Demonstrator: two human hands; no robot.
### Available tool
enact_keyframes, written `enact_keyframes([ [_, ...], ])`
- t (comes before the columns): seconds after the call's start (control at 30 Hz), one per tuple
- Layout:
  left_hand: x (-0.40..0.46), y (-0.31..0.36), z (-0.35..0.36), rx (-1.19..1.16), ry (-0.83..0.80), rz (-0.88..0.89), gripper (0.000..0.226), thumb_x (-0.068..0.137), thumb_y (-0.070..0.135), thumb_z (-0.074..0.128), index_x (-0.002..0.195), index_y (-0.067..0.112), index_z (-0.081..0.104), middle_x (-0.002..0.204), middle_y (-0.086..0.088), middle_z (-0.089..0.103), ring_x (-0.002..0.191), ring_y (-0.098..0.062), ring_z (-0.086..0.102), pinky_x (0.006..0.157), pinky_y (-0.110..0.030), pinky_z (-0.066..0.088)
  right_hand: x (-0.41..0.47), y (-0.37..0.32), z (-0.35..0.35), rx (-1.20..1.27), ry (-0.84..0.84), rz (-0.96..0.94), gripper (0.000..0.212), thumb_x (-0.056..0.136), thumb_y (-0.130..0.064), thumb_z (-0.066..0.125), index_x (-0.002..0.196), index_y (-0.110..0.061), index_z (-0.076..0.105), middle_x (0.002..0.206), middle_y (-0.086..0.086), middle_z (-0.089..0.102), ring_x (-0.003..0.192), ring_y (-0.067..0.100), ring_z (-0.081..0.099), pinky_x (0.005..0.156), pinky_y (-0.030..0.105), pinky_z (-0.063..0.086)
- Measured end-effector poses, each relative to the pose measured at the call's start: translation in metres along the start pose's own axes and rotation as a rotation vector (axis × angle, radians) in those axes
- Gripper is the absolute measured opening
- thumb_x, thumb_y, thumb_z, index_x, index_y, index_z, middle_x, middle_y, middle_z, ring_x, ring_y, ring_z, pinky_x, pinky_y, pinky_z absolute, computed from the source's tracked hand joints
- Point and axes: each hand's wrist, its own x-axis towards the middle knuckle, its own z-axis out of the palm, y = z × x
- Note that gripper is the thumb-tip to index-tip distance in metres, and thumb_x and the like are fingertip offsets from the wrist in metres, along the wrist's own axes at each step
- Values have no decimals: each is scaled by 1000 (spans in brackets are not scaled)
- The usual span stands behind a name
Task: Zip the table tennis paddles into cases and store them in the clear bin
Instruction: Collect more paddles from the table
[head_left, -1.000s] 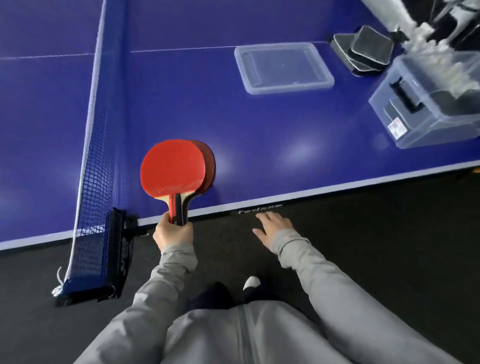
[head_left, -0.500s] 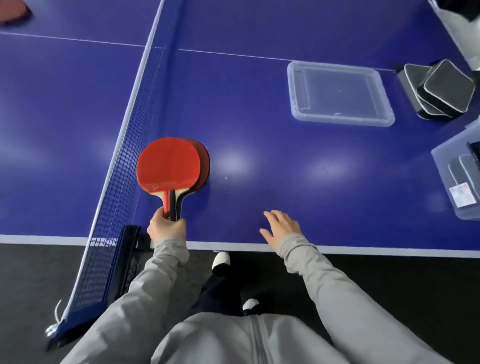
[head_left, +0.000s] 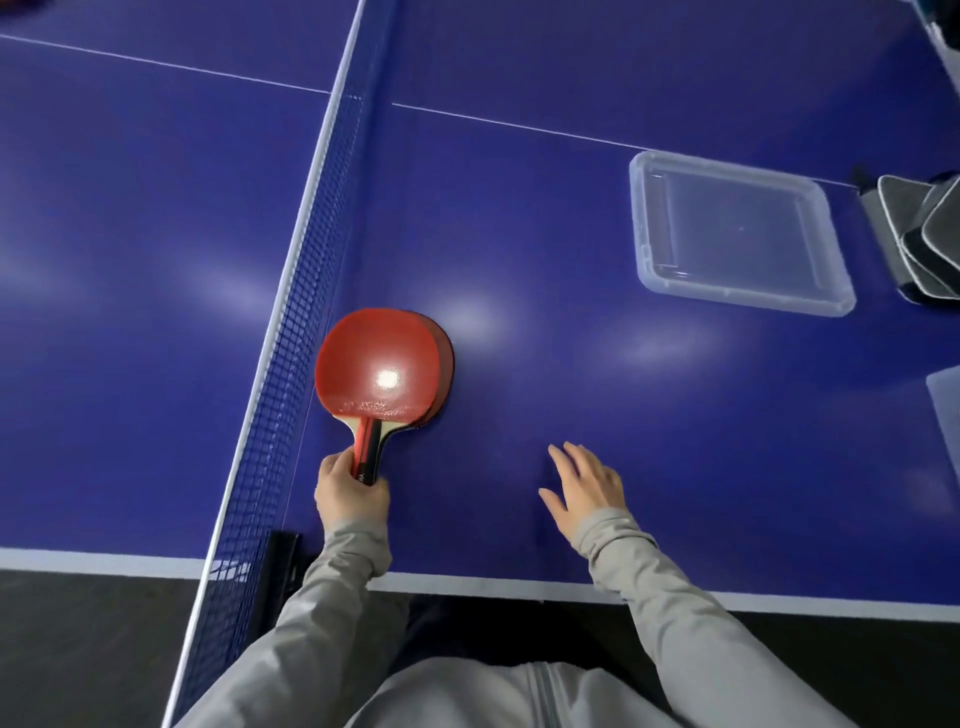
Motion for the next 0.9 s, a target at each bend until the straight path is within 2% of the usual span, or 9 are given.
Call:
enact_keyframes([
  [0.1,4,-2,1,13,24,15,17,68,-8,62,83,-1,65,96,-13,50,82,-31,53,77,-34,42,6,-1,1,-16,-19,0,61,95,-44,37,147,-22,14,156,1,12,145,16,10,114,39,21],
  [0.23,6,-3,1,150,20,15,21,66,-4,67,85,3,68,97,-14,51,94,-34,47,86,-42,33,9,-3,1,-18,-50,-7,61,95,-44,37,147,-22,14,157,1,11,145,17,8,114,40,20],
  [0.37,7,-6,0,127,8,75,32,65,-7,68,97,0,70,95,-19,52,92,-36,47,84,-43,40,10,-3,2,-9,-66,-10,60,95,-43,36,147,-22,13,157,1,9,145,16,7,115,40,20],
  [0.53,11,-5,-2,101,-32,71,53,65,-3,76,115,8,66,96,-18,52,95,-35,47,90,-41,39,10,-2,3,1,-67,-17,60,95,-43,36,147,-21,14,157,1,8,145,16,6,115,40,19],
  [0.83,14,-1,-3,169,-60,51,39,70,5,76,108,4,68,99,-16,52,98,-36,47,90,-46,42,10,-1,4,31,-73,-10,59,95,-42,37,146,-21,16,157,0,7,145,16,5,115,41,19],
  [0.9,12,1,-3,177,-76,27,43,70,11,77,111,5,66,102,-16,52,102,-35,47,93,-46,41,10,-1,4,25,-74,-11,59,95,-42,37,146,-21,16,157,0,7,145,16,5,115,41,19],
])
